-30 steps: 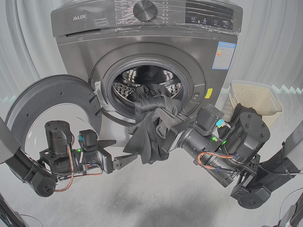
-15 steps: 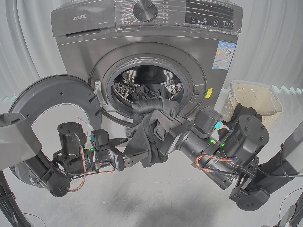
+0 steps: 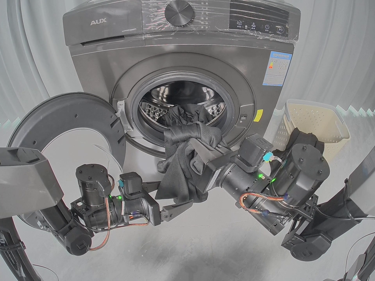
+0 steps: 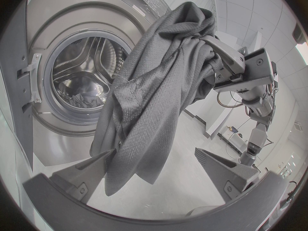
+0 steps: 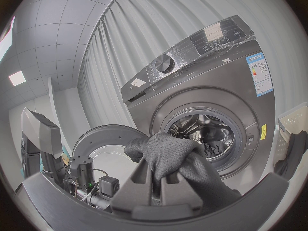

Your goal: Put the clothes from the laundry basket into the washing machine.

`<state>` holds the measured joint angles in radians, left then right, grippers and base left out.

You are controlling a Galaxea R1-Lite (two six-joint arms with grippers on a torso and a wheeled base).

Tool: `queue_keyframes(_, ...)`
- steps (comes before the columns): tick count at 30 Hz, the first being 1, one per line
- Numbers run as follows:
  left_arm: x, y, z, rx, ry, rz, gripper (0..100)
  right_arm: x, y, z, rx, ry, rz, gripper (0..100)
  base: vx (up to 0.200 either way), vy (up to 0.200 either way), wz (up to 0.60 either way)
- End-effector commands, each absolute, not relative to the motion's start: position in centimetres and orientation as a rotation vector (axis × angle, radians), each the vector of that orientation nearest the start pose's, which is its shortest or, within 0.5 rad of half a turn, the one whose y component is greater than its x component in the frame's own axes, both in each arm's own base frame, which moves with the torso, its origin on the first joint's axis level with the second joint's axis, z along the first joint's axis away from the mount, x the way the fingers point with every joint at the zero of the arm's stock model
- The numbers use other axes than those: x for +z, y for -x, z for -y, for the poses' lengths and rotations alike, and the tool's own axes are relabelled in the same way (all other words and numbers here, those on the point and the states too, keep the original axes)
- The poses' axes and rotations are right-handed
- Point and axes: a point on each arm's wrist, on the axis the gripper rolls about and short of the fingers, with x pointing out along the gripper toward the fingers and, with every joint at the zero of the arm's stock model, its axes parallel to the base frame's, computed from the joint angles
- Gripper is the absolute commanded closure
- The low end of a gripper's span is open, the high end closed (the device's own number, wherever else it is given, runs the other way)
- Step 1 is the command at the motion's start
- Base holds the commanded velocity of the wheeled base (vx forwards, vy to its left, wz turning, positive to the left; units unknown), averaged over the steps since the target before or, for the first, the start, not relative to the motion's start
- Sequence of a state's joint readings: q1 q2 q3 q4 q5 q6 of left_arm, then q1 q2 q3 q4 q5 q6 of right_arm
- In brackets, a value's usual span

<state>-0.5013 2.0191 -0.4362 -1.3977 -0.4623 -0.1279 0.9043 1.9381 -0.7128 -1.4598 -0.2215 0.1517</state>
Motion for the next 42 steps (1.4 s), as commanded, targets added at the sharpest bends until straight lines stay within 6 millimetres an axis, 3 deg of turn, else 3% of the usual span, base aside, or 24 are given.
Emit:
queue_keyframes(1, 7.1, -25.7, 15.5, -0.951, 0.11, -0.276, 0, 16.4, -21.3, -26.2, 0.693, -0.272, 0.149, 100, 0.0, 0.0, 0.0)
queue_keyframes(6, 6.0, -26.5, 15.8, -0.939, 0.112, -0.236, 0, 16.3, -21.3, -26.3, 0.693, -0.271, 0.147, 100, 0.0, 0.0, 0.0)
queue_keyframes(17, 5.5, -26.9, 16.0, -0.928, 0.118, -0.22, 0, 16.3, -21.3, -26.3, 0.693, -0.272, 0.148, 100, 0.0, 0.0, 0.0)
queue_keyframes(18, 5.6, -27.0, 16.0, -0.928, 0.118, -0.217, 100, 16.3, -21.3, -26.4, 0.694, -0.272, 0.148, 100, 0.0, 0.0, 0.0)
queue_keyframes(26, 5.8, -27.6, 16.3, -0.92, 0.12, -0.193, 100, 16.3, -21.2, -26.3, 0.695, -0.276, 0.154, 100, 0.0, 0.0, 0.0)
queue_keyframes(33, 6.0, -26.9, 16.0, -0.921, 0.108, -0.195, 100, 16.2, -21.4, -26.1, 0.686, -0.274, 0.153, 100, 0.0, 0.0, 0.0)
queue_keyframes(42, 9.5, -19.7, 14.2, -1.004, 0.097, -0.18, 100, 15.0, -22.1, -26.2, 0.671, -0.258, 0.119, 100, 0.0, 0.0, 0.0)
